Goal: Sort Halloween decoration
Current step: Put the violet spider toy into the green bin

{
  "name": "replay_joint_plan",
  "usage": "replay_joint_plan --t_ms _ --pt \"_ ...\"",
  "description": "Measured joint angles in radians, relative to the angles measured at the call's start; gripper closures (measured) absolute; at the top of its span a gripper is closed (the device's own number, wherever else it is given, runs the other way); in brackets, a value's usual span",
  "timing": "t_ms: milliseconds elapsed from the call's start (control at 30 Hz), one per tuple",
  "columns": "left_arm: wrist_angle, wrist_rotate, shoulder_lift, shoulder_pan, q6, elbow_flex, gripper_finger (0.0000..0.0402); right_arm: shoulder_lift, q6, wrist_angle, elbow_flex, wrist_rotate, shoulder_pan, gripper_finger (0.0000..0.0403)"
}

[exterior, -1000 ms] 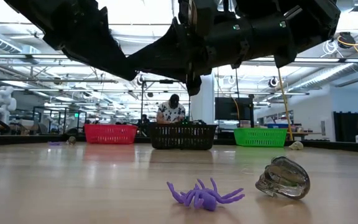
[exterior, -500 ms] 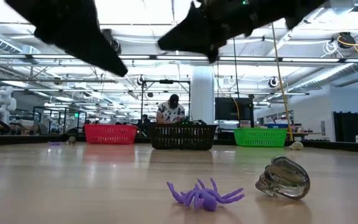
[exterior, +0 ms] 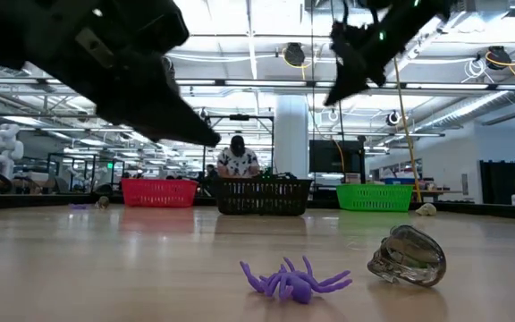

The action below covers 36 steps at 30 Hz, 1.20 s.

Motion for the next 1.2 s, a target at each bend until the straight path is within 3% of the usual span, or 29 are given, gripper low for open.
replay_joint_plan --t_ms 133,267,367,533,800,1033,1200 --pt "0.106 0.098 0.000 0.081 0.050 -0.038 0.0401 0.000 0.002 -0.106 0.000 -0.019 -0.198 0.0403" --pt "0.131 0.158 0.000 0.141 0.081 -0.041 0.0401 0.045 -0.030 -0.126 0.000 -0.154 -0.382 0.0403" --pt "0.150 0.198 0.000 0.171 0.101 -0.042 0.0401 0.098 -0.056 -0.113 0.001 -0.234 -0.499 0.0403" --pt "0.164 0.223 0.000 0.192 0.115 -0.042 0.0401 0.212 -0.090 -0.098 0.000 -0.268 -0.644 0.0403" --pt "0.165 0.224 0.000 0.195 0.115 -0.042 0.0402 0.348 -0.103 0.009 0.000 -0.348 -0.764 0.0401" --pt "0.164 0.222 0.000 0.195 0.106 -0.042 0.0402 0.430 -0.102 0.017 0.000 -0.373 -0.804 0.0397" --pt "0.164 0.222 0.000 0.195 0.106 -0.042 0.0402 0.411 -0.102 0.011 0.000 -0.370 -0.803 0.0360"
